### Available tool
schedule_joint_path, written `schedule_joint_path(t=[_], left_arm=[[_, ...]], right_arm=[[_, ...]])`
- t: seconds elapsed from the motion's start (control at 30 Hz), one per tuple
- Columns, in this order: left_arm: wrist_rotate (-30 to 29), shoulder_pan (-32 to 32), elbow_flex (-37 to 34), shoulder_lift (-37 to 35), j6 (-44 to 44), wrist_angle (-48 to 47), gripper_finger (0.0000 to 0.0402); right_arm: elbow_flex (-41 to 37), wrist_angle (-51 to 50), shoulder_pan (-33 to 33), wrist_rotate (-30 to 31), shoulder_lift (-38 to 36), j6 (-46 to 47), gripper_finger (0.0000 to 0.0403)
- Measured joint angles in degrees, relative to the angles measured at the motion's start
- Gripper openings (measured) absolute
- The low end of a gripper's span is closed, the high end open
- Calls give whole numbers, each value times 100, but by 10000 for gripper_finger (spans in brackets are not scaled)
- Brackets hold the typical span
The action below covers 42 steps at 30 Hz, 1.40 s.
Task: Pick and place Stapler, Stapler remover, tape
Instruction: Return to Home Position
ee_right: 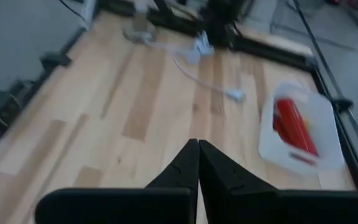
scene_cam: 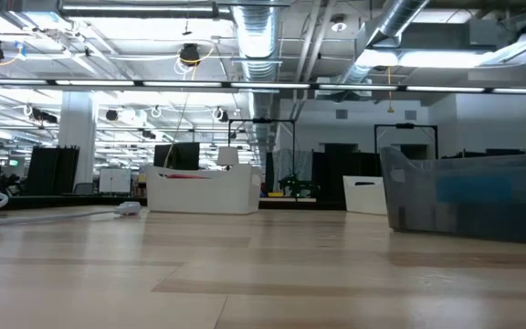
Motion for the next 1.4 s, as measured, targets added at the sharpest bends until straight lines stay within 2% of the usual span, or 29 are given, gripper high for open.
schedule_joint_path(t=[0.13,0.23,0.4,0.63,0.8,0.9,1.0,1.17,1.4], left_arm=[[-72,-4,0,-3,314,-18,2],[-423,-6,0,-137,345,-155,2],[-648,-77,-347,-606,269,-200,2],[-1102,-379,-1325,-1828,-172,-98,2],[-1115,-457,-1876,-2588,-97,154,2],[-1120,-457,-2064,-2896,-96,241,2],[-1116,-458,-2208,-3025,-98,325,2],[-1114,-458,-2283,-2976,-100,438,2],[-1114,-458,-2288,-2856,-98,616,2]], right_arm=[[-92,424,-446,-648,-304,-548,0],[-202,601,-769,-1002,-506,-749,0],[-622,613,-1034,-1084,-961,-723,0],[-1449,1173,-1047,-1042,-1957,-720,0],[-1761,1079,-1047,-1106,-2649,-742,0],[-1773,1025,-1052,-1366,-3031,-951,0],[-1775,971,-1051,-1646,-3431,-1174,0],[-1770,713,-1192,-1688,-4099,-1190,0],[-1773,414,-1476,-1899,-4558,-1098,0]])
